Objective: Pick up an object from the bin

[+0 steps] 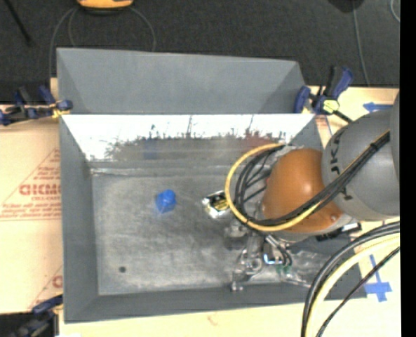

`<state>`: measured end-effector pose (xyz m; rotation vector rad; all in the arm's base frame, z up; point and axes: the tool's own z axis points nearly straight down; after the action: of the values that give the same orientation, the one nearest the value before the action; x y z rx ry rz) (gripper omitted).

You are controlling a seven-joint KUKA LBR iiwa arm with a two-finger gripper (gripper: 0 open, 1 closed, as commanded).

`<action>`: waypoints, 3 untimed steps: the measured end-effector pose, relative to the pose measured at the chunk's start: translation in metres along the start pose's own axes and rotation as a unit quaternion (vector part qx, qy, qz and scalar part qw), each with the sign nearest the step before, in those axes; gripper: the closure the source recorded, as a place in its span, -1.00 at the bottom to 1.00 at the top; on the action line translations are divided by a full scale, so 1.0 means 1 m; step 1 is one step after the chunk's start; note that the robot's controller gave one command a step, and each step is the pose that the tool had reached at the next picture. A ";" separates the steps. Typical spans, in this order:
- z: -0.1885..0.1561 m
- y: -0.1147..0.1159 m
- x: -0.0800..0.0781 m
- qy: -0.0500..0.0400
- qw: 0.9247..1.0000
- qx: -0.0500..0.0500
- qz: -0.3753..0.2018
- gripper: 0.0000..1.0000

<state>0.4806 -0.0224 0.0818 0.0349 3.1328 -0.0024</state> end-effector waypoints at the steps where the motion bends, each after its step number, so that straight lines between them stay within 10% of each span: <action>1: 0.009 -0.044 -0.008 -0.002 0.990 -0.003 0.140 -1.00; 2: 0.007 -0.047 -0.011 -0.007 0.990 -0.001 0.140 1.00; 3: 0.010 -0.046 -0.005 0.003 0.990 -0.001 0.139 -1.00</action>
Offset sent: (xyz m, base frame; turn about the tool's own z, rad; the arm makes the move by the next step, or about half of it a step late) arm 0.0030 -0.0466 -0.0118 0.2858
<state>0.4845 -0.0683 0.0719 0.4702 3.1042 0.0029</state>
